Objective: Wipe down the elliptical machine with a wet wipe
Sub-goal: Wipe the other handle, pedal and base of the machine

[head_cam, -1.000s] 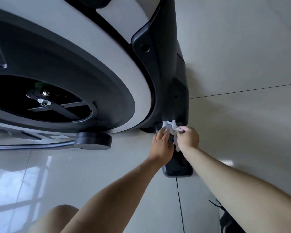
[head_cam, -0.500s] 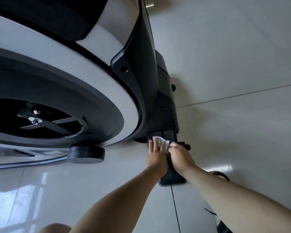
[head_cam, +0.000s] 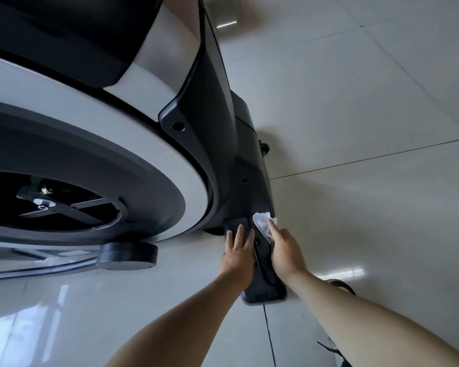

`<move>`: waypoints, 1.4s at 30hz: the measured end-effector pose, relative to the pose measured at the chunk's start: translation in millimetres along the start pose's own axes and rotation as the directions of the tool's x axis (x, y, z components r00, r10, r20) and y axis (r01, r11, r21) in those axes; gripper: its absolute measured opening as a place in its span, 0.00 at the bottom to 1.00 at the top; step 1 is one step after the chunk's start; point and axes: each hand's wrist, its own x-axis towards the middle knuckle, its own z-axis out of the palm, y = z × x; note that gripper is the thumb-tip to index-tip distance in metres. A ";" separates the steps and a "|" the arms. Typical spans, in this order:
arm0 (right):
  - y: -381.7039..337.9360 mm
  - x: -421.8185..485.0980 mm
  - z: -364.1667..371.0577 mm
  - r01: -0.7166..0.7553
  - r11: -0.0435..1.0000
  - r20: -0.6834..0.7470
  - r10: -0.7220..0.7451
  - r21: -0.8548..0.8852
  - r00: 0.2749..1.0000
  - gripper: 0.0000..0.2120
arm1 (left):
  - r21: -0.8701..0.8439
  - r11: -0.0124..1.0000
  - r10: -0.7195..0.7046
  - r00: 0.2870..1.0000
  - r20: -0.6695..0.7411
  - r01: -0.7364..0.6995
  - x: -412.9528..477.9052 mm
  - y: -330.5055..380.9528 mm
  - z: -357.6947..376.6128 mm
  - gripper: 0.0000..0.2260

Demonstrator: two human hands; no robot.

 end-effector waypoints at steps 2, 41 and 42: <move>-5.8 10.7 -0.5 0.007 1.000 -0.001 -0.007 0.021 1.000 0.24 | -0.008 1.000 -0.001 1.000 0.002 0.001 1.3 -1.0 1.7 0.37; -21.0 26.3 2.3 0.339 0.935 0.213 -0.312 -0.105 0.926 0.26 | -0.023 0.998 -0.052 0.998 0.026 0.053 -4.9 -17.7 -3.6 0.38; -12.7 28.7 -1.9 0.324 0.937 0.208 -0.293 -0.134 0.933 0.26 | 0.002 0.998 -0.060 0.997 0.046 0.060 -4.2 -13.2 -2.4 0.40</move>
